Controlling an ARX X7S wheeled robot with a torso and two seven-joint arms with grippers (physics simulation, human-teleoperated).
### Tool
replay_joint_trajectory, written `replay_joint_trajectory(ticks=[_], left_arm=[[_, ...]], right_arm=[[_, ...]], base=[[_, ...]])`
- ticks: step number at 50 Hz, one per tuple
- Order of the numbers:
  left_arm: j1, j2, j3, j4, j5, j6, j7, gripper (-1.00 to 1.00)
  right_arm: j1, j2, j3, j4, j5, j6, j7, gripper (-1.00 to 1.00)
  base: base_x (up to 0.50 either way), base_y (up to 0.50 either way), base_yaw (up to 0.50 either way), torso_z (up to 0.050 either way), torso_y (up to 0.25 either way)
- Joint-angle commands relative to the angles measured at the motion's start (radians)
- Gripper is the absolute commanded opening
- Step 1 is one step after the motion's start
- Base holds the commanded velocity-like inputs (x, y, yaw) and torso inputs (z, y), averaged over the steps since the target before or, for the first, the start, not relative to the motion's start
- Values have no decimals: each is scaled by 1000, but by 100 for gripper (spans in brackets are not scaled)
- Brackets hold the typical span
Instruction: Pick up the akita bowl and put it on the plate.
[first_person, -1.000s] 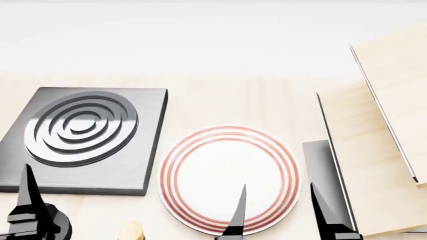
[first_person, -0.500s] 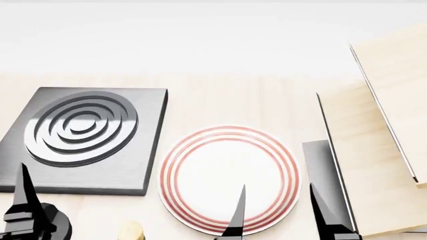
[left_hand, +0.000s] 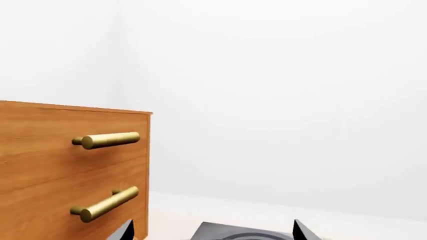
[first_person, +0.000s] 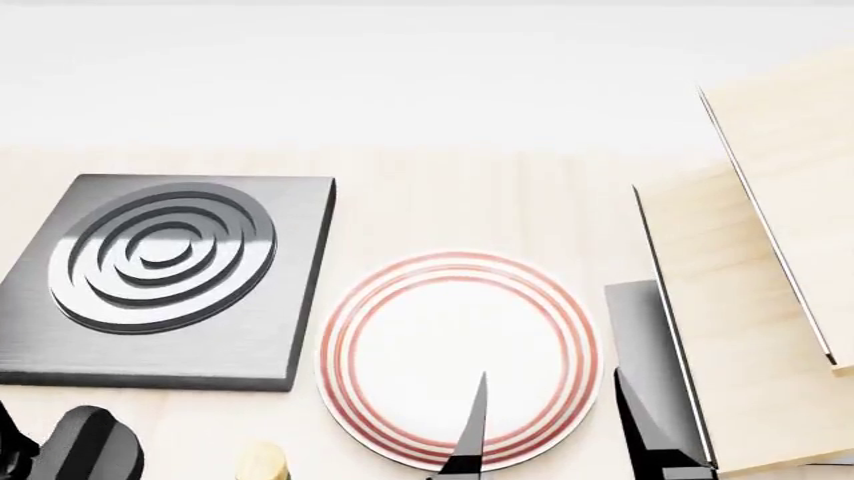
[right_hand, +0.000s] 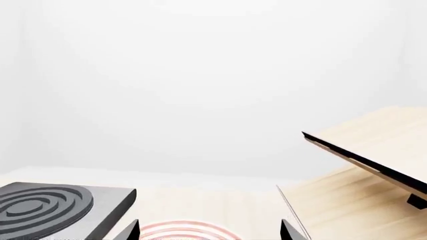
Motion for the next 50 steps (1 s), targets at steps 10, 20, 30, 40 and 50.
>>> replay_joint_trajectory(ticks=[10, 20, 30, 40, 50], left_arm=[[79, -54, -82, 74, 23, -39, -59, 100], [114, -77, -124, 96, 36, -61, -84, 100], [186, -100, -196, 137, 30, -59, -103, 100], [231, -114, -239, 148, 36, -70, -115, 100], [265, -151, -282, 194, -5, -104, -98, 100]], right_arm=[[12, -1, -12, 13, 2, 4, 0, 100], [16, -1, -16, 18, 1, 6, 3, 100], [19, -1, -14, 33, 6, -1, 5, 100], [22, -3, -18, 51, 10, -14, 0, 100], [25, 0, -17, 51, 13, -18, 2, 100]], base=[[0, 0, 0, 0, 0], [0, 0, 0, 0, 0], [0, 0, 0, 0, 0], [0, 0, 0, 0, 0], [0, 0, 0, 0, 0]])
